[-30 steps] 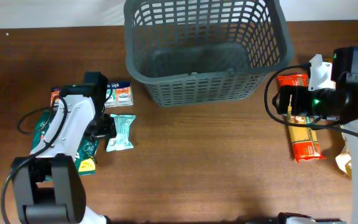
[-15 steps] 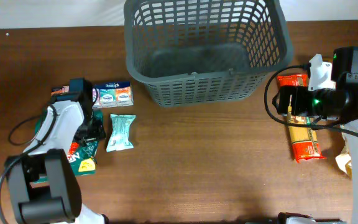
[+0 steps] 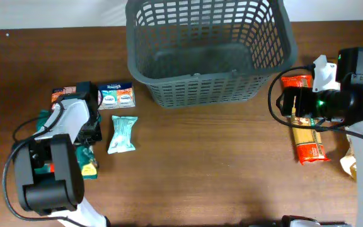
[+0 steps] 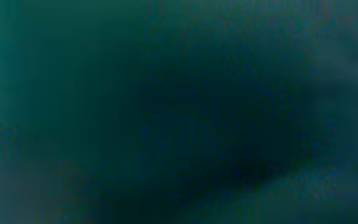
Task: Pack container
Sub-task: 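Grasp the green Nescafé pouch with the left gripper and lift, then carry the pouch over the basket and release it inside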
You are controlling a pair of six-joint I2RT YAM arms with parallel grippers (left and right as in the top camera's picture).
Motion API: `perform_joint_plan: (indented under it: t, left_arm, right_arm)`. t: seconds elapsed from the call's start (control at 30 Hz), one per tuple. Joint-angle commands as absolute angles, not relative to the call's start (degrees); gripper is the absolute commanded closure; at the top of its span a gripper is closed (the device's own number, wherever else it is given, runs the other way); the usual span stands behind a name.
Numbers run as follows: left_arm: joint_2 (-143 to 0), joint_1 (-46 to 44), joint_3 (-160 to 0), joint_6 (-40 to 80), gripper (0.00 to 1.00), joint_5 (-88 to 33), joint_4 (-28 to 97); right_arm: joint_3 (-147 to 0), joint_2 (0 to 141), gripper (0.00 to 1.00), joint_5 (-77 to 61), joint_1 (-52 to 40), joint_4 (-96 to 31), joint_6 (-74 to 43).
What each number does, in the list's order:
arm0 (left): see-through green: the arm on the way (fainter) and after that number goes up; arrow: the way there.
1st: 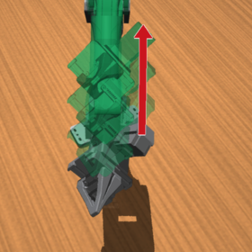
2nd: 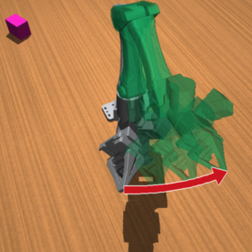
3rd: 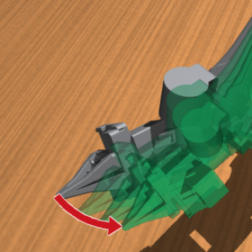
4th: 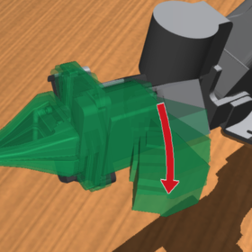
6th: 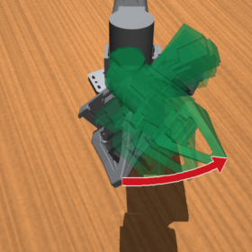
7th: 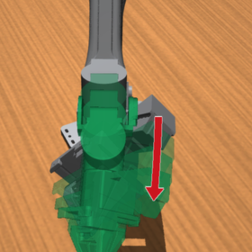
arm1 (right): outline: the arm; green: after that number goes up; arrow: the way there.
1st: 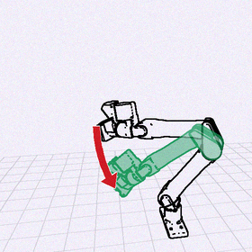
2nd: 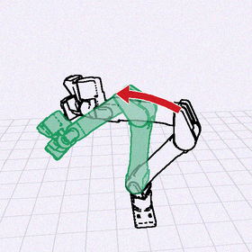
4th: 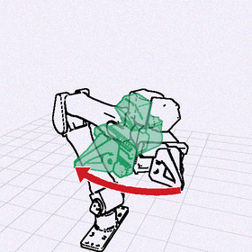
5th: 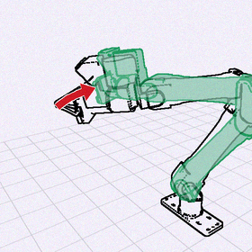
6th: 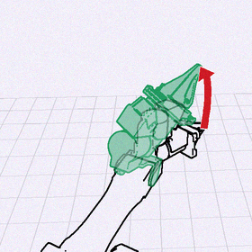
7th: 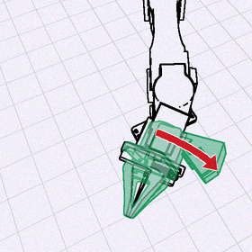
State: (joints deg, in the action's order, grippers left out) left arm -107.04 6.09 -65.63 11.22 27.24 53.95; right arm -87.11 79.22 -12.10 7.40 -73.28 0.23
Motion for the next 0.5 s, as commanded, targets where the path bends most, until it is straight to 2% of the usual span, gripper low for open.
perform_joint_plan:
  t: [0.0,0.17,0.47]
  left_arm:
    - [-110.89,6.66,-64.2,10.66,0.98,20.73,52.01]
    - [-110.87,6.66,-66.32,10.61,0.98,20.75,53.98]
    - [-106.89,6.66,-80.44,10.61,0.98,20.73,66.74]
  right_arm:
    - [-88.09,77.84,0.01,-12.86,7.14,-73.32,0.56]
    - [-88.09,77.6,0.01,-12.86,7.14,-73.54,0.54]
    - [-88.09,77.6,0.01,-12.86,7.14,-74.63,0.54]
